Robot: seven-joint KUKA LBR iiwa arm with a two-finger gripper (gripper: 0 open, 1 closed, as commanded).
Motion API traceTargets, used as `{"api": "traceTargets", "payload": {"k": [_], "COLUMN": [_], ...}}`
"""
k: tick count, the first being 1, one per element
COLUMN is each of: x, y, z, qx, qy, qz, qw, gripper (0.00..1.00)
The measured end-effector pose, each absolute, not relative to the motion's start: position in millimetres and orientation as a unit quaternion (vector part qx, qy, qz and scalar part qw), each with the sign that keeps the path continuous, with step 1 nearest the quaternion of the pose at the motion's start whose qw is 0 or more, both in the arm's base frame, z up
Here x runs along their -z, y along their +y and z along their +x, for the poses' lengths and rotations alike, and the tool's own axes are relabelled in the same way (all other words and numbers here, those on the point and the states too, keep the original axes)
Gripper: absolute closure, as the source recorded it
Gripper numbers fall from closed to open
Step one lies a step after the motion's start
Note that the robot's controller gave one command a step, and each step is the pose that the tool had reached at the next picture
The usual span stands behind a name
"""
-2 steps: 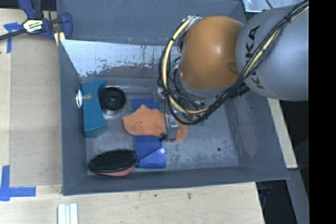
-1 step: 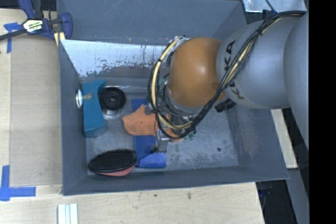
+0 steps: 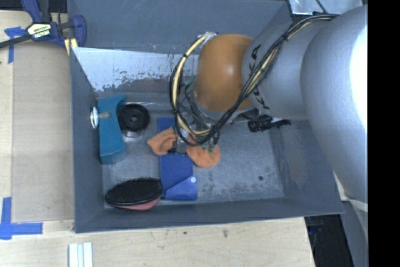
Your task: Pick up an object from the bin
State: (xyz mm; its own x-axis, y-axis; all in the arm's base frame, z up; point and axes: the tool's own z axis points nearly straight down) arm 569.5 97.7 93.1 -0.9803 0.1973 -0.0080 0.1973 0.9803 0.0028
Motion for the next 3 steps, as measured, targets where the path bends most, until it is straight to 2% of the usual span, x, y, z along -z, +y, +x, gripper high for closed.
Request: {"api": "traceTargets", "payload": {"k": [3], "x": [-96.8], "y": [98.0], "z": [567.9], "qx": [0.000], "qy": [0.995], "qz": [0.100], "qw": [0.003], "gripper": [1.00]}}
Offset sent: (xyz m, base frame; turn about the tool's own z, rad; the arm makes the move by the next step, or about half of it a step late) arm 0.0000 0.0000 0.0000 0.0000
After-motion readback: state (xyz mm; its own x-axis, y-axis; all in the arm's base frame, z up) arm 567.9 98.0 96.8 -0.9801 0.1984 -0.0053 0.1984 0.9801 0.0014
